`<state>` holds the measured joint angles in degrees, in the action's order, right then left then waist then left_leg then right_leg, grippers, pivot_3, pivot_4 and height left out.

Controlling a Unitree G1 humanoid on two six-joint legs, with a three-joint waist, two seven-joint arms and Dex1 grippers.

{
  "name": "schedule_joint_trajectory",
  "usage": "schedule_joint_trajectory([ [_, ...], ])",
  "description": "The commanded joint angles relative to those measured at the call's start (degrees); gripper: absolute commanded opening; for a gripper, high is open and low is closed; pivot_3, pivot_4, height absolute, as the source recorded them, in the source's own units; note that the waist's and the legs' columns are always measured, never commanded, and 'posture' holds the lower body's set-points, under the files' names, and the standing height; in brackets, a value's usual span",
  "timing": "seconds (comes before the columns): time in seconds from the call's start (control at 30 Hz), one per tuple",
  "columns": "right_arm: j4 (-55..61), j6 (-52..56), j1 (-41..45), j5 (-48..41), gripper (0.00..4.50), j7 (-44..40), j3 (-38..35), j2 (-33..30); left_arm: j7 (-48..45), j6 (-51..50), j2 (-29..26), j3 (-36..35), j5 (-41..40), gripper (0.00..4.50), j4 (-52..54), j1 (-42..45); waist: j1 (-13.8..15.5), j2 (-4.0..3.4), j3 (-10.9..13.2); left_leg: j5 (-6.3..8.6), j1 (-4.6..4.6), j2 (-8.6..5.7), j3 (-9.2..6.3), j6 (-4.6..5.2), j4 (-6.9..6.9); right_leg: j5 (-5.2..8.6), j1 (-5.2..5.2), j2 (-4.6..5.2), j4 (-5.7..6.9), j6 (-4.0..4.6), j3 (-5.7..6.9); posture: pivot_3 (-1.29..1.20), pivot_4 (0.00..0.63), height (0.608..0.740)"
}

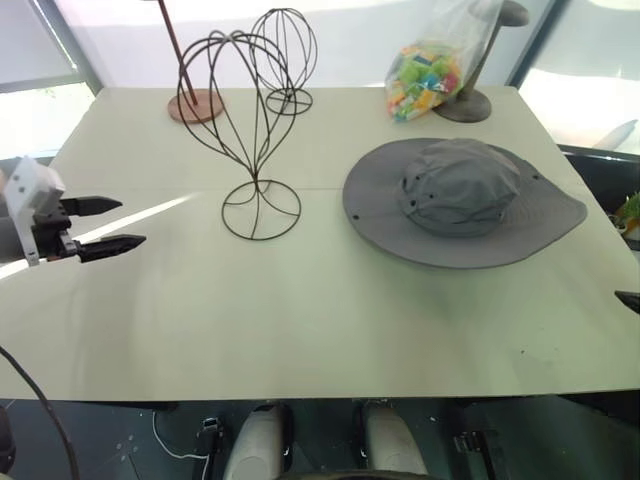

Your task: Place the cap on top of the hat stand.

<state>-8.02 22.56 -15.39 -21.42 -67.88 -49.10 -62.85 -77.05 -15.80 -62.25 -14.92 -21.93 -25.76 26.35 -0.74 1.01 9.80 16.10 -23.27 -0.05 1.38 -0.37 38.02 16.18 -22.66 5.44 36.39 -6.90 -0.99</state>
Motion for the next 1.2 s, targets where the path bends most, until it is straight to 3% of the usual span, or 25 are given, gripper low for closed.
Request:
schedule_joint_trajectory([
  [0.03,0.72,-1.20,-0.39,-0.23,4.46,0.36,-3.01,0.37,-0.56,1.07,-0.82,-0.75,-0.09,4.50,-0.13,1.37,0.01,0.00,0.00,0.00,0.00,0.00,0.00,0.00,0.00,0.00,0.00,0.00,0.00,0.00,0.00,0.00,0.150,0.739],
  [0.33,-0.73,-1.95,1.22,0.28,4.46,2.98,-2.42,0.36,-1.10,-1.64,-0.01,-0.21,-1.28,4.50,-1.03,3.91,0.00,0.00,0.00,0.00,0.01,0.00,0.00,0.00,0.04,0.00,0.00,-0.01,0.07,-0.01,0.00,0.00,0.150,0.739],
  [0.47,2.70,-3.33,1.22,1.26,4.46,3.66,-2.62,-0.34,-2.51,-4.78,1.02,-0.01,-3.86,4.50,4.06,5.10,0.09,-0.01,0.00,0.00,0.00,-0.01,0.00,0.00,0.07,0.00,0.00,-0.01,0.11,-0.01,-0.01,0.00,0.150,0.739],
  [0.63,12.61,-3.14,1.83,2.70,4.46,5.13,-3.01,-1.40,-4.71,-12.31,2.82,1.77,-9.62,4.50,14.50,8.04,0.06,0.00,0.00,0.00,0.00,-0.01,-0.01,0.00,0.21,0.00,-0.01,-0.01,0.29,-0.01,-0.02,0.00,0.150,0.739],
  [0.8,31.22,-0.30,-0.15,4.47,4.46,6.38,-2.45,-0.29,-6.68,-17.00,4.78,6.40,-12.69,4.50,22.99,10.48,0.05,-0.01,-0.01,-0.01,0.01,-0.02,-0.04,-0.01,0.22,0.06,-0.10,-0.04,0.58,-0.06,-0.07,0.00,0.150,0.739],
  [1.0,45.54,0.37,-2.98,12.36,4.46,11.49,4.64,1.31,-9.01,-18.59,6.81,11.23,-13.74,4.50,28.28,11.73,0.09,0.04,-0.01,-0.02,0.00,-0.03,-0.09,-0.02,0.29,0.06,-0.10,-0.09,0.60,-0.05,-0.10,0.00,0.150,0.739],
  [1.2,48.72,-2.17,-2.74,25.99,4.46,19.56,17.14,1.35,-10.53,-17.72,8.31,14.17,-12.89,4.50,29.86,10.90,0.15,0.04,-0.01,-0.02,-0.01,-0.07,-0.08,-0.02,0.32,0.07,-0.10,-0.09,0.61,-0.04,-0.13,0.00,0.150,0.739],
])
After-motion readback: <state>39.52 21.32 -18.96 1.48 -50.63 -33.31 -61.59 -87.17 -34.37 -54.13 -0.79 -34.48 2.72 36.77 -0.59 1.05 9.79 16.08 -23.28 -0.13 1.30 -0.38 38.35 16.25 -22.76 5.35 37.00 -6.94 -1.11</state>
